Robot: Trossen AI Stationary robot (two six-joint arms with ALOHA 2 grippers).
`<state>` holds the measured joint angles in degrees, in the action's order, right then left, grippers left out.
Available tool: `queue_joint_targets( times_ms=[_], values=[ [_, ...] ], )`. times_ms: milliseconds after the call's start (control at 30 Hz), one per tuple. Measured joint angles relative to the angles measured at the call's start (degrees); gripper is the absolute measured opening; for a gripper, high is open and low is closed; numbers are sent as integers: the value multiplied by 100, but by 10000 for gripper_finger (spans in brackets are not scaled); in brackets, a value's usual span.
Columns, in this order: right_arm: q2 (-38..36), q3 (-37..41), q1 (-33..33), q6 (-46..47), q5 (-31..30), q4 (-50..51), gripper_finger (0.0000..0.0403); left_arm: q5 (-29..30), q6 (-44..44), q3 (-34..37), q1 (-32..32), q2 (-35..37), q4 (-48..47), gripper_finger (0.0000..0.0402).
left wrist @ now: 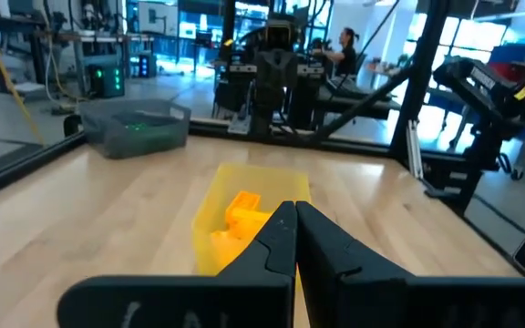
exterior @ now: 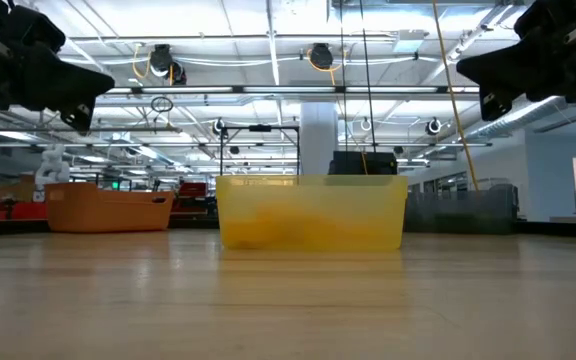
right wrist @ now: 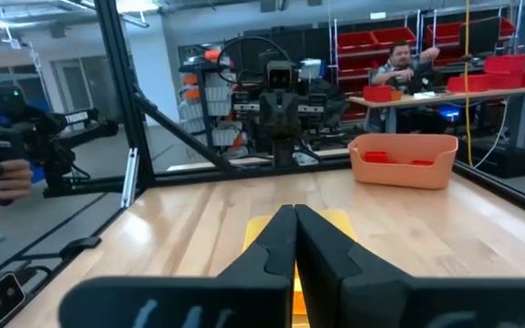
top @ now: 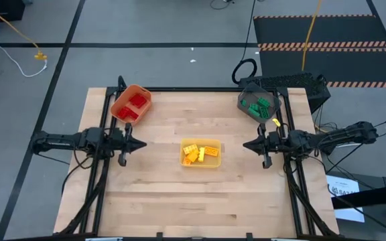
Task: Sort & place blocks by color
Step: Return to Home Position
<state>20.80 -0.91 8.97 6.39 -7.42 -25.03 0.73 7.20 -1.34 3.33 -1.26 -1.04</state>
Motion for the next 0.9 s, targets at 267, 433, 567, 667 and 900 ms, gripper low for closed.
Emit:
queue_joint_targets(
  times_ms=[267,433,567,667,900],
  values=[
    [4,2,0,-35,-7,69,0,-70,-459,0,0,6,-15,5],
    [7,4,0,-417,-33,182,0,-68,-797,0,0,-24,-20,5],
    [5,4,0,-542,-35,176,0,-68,-988,0,0,-22,-20,5],
    [0,4,0,-592,-34,439,0,-68,-994,0,0,-22,-21,5],
    [-105,4,-2,-587,-625,892,0,-68,-580,0,2,-22,-24,5]
  ],
)
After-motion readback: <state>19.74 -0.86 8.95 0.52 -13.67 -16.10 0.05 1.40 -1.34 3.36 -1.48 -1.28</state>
